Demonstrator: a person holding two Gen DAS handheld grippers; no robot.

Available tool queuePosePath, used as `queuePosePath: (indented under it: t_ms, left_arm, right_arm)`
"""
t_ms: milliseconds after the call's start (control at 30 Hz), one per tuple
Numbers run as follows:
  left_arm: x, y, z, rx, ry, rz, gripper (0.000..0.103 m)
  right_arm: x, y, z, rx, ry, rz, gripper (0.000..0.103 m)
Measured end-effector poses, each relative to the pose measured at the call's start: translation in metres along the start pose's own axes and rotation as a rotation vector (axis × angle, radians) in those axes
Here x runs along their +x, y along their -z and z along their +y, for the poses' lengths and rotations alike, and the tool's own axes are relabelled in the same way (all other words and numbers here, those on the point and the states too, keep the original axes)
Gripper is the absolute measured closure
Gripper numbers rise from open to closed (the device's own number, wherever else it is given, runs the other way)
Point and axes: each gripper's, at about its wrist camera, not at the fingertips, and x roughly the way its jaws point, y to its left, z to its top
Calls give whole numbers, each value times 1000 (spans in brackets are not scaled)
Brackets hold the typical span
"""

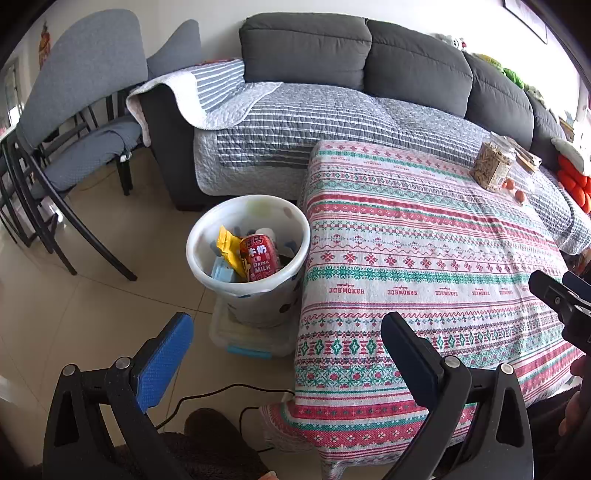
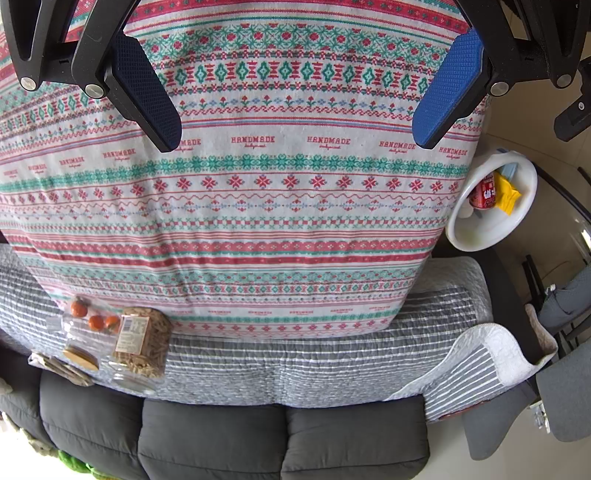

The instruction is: Collect trash

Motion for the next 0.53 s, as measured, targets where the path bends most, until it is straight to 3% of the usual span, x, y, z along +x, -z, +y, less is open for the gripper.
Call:
queuePosePath:
  t_ms: [533]
  left_arm:
    - [-4, -4, 2, -4, 37, -1, 0]
  right_arm:
    - [3, -2, -4, -1, -1, 2, 1]
